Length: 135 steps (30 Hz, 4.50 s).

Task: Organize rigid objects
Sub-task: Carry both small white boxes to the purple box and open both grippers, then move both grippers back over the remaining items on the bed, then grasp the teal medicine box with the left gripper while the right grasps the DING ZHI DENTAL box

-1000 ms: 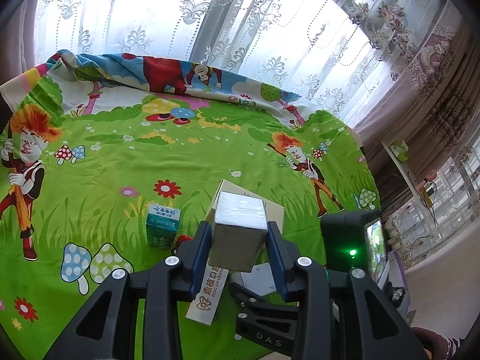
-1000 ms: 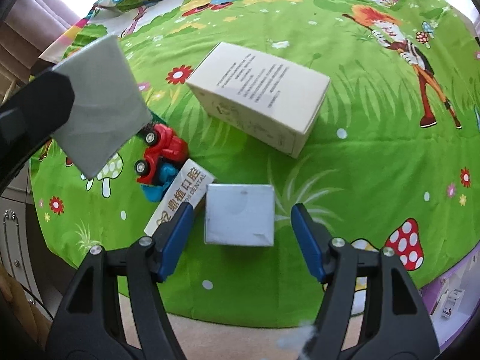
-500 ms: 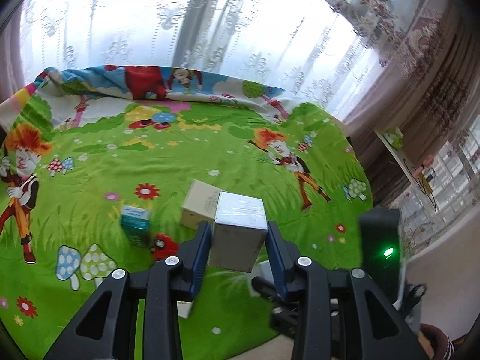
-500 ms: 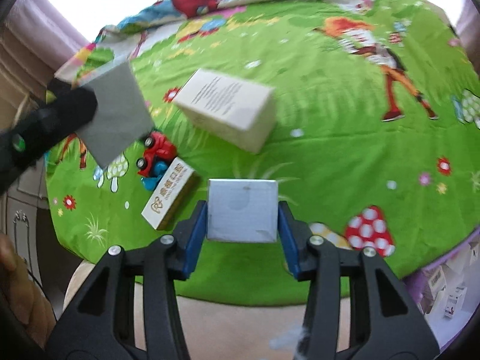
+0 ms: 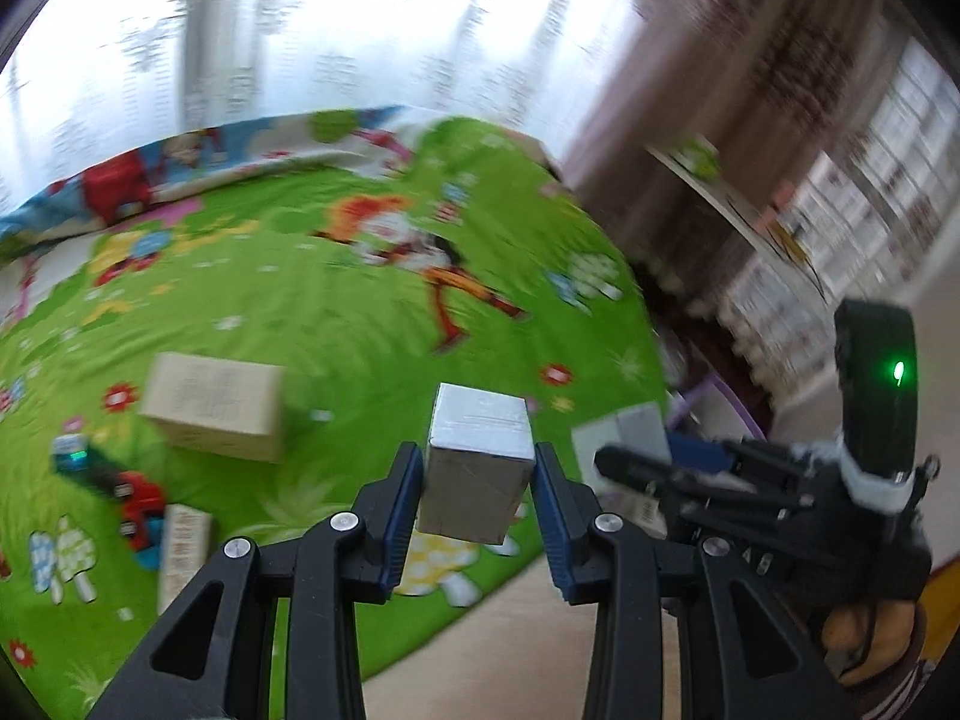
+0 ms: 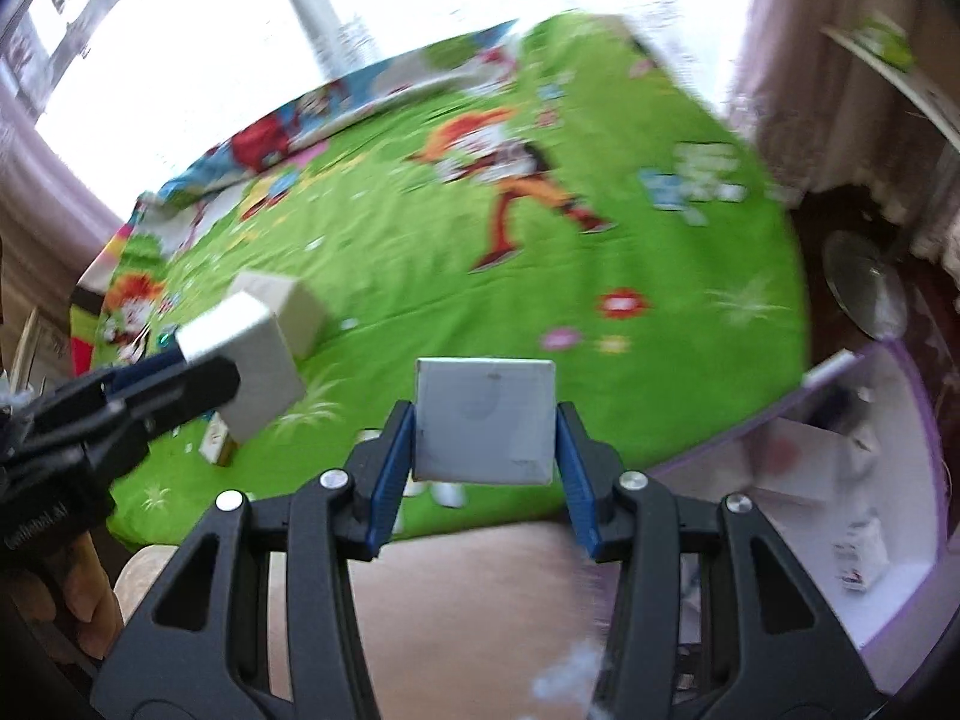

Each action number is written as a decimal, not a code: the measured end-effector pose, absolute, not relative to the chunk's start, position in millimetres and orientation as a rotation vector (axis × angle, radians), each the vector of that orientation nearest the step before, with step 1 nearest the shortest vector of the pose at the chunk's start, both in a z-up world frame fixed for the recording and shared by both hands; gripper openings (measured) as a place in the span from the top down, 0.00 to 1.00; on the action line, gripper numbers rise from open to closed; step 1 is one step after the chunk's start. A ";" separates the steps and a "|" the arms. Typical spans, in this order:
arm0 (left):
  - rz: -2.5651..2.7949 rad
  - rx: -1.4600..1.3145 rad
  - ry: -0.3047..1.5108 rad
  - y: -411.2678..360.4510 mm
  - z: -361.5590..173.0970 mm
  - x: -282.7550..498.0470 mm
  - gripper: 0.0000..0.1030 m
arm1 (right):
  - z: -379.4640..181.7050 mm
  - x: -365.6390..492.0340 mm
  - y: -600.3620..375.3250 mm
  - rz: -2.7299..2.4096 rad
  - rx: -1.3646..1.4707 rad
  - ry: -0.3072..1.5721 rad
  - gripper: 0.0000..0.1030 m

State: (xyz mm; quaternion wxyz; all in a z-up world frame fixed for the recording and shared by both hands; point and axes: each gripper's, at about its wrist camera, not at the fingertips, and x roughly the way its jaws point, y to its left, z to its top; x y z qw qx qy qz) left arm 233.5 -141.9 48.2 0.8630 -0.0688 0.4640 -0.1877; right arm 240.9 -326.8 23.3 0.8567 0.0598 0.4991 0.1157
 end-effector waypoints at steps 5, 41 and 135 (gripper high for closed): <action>-0.509 -0.067 1.021 -202.2 43.7 231.5 0.63 | 30.1 228.2 -388.7 0.142 0.164 1.013 0.51; -0.775 0.044 1.265 -337.5 -1.6 195.0 0.54 | 5.6 168.9 -534.4 -0.193 0.109 1.034 0.36; 0.098 -0.465 1.013 109.9 -17.4 247.5 0.64 | -47.8 240.3 -61.0 0.639 -0.268 1.284 0.29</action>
